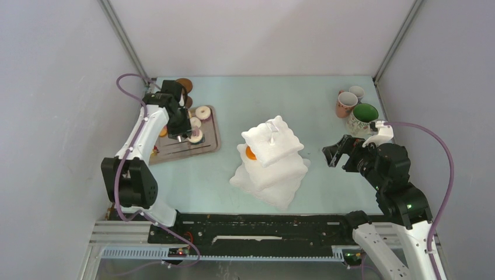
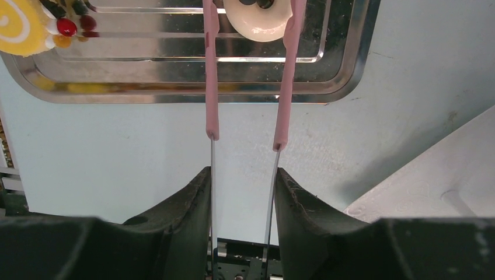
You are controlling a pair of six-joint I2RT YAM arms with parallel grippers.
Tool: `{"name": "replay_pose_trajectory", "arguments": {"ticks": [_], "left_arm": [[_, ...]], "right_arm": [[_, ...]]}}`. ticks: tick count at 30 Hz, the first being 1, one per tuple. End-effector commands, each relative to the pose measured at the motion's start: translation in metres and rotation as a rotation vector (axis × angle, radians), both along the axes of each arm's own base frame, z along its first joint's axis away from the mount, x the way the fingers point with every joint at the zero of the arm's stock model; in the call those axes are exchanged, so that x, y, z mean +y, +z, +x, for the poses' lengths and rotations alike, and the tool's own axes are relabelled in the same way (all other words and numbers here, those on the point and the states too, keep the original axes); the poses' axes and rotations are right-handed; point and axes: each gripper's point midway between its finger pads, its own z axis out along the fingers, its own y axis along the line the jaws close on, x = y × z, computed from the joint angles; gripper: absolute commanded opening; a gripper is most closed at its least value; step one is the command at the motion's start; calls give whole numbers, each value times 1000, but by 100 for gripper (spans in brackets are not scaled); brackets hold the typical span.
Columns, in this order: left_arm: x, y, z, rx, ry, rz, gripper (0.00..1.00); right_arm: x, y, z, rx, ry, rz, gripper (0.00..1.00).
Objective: Serve the afternoon tea
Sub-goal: Pick up the desert from the tray.
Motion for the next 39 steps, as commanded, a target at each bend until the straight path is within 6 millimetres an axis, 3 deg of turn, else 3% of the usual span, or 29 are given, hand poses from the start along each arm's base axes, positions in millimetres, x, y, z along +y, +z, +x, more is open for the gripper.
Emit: {"name": "replay_pose_trajectory", "arguments": {"ticks": [1, 27, 39], "left_arm": [[-4, 11, 10, -32, -28, -25, 43], [-14, 0, 16, 8, -58, -64, 47], [-13, -8, 2, 44, -85, 5, 47]], "right_arm": [[0, 10, 4, -38, 0, 1, 100], [-1, 8, 3, -37, 1, -2, 100], [-1, 8, 3, -40, 1, -1, 100]]}}
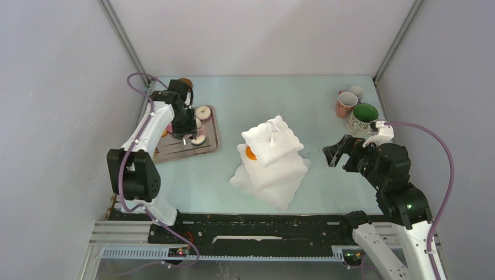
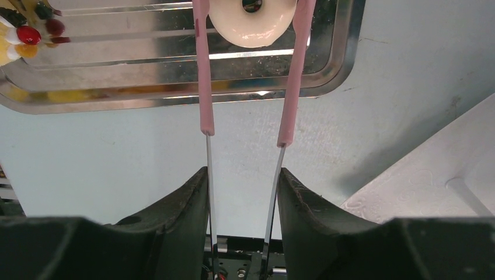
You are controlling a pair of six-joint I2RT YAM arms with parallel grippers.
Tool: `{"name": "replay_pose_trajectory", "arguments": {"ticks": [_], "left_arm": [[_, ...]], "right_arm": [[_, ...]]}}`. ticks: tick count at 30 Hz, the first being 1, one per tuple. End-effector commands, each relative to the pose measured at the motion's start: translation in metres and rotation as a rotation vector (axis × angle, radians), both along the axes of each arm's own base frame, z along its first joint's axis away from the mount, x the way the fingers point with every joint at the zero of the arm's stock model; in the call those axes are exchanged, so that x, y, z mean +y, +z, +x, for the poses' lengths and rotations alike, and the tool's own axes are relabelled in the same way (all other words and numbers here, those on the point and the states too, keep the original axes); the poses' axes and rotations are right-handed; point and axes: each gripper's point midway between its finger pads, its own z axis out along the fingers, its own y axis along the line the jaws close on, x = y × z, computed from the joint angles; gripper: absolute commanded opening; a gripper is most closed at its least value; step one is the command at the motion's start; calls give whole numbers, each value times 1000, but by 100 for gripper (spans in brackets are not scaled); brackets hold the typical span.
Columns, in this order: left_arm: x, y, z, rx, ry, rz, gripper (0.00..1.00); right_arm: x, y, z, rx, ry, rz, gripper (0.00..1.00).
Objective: Serve the afternoon tea
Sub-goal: Pick up the desert from the tray.
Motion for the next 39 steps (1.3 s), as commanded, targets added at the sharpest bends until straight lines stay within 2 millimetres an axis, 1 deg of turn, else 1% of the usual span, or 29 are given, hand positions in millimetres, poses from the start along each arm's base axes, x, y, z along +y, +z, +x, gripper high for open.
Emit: {"name": "replay_pose_trajectory", "arguments": {"ticks": [1, 8, 12, 14, 18, 23, 27, 30, 33, 39], "left_arm": [[5, 9, -4, -22, -21, 30, 47], [7, 7, -16, -4, -37, 37, 49], [4, 3, -16, 1, -39, 21, 50], [4, 4, -14, -4, -38, 19, 50], [5, 9, -15, -12, -35, 27, 48], [3, 24, -14, -48, -33, 14, 48], [4, 30, -13, -65, -29, 17, 48], [3, 30, -15, -59, -34, 13, 49], [2, 25, -16, -47, -39, 9, 49], [-2, 24, -9, -63, -38, -15, 48]], "right_arm": [[0, 8, 3, -39, 6, -3, 100], [-1, 7, 3, -37, 2, -6, 100], [1, 6, 3, -37, 7, 2, 100], [1, 5, 3, -36, 9, 3, 100], [0, 6, 1, -39, 7, 0, 100], [0, 6, 1, -43, 6, 0, 100], [1, 7, 2, -42, 10, 3, 100], [1, 7, 2, -43, 12, 7, 100], [1, 6, 2, -38, 11, 4, 100], [2, 6, 1, -38, 14, 7, 100]]}}
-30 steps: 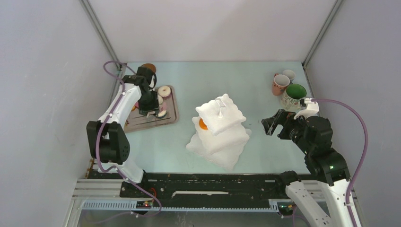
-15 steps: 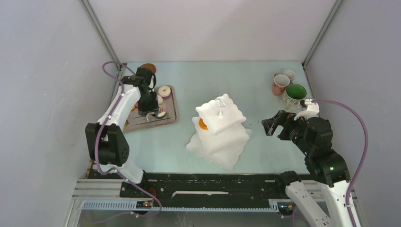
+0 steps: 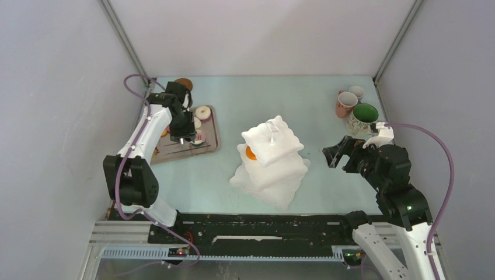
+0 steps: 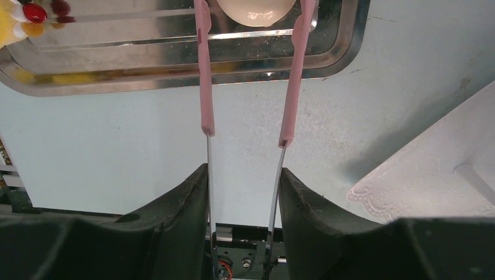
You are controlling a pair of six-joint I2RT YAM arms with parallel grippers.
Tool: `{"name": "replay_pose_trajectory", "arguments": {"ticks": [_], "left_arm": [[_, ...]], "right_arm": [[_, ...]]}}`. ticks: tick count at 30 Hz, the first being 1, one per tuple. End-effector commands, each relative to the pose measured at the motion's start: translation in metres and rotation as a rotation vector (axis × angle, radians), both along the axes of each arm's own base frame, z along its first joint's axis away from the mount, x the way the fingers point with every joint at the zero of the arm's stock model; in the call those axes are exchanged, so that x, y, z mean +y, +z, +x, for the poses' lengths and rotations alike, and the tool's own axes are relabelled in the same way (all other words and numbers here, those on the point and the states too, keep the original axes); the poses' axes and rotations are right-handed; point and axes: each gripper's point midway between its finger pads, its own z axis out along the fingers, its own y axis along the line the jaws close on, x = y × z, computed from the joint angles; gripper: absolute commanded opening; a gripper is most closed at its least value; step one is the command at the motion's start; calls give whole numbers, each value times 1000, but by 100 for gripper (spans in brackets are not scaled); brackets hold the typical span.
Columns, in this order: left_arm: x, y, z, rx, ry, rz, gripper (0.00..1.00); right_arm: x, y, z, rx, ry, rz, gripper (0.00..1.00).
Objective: Serve the afternoon tea
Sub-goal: Pick up the desert from the tray.
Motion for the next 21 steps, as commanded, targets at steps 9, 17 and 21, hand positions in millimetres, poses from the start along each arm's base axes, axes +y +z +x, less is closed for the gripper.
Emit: {"name": "replay_pose_trajectory", "arguments": {"ticks": [9, 17, 21], "left_arm": [[-8, 14, 19, -68, -27, -34, 48], [-8, 5, 21, -39, -34, -29, 49], [-6, 0, 19, -38, -40, -14, 50]], "right_arm": [[1, 8, 4, -35, 5, 4, 100], [0, 6, 5, -27, -1, 1, 100], [0, 5, 5, -25, -3, -1, 100]]}}
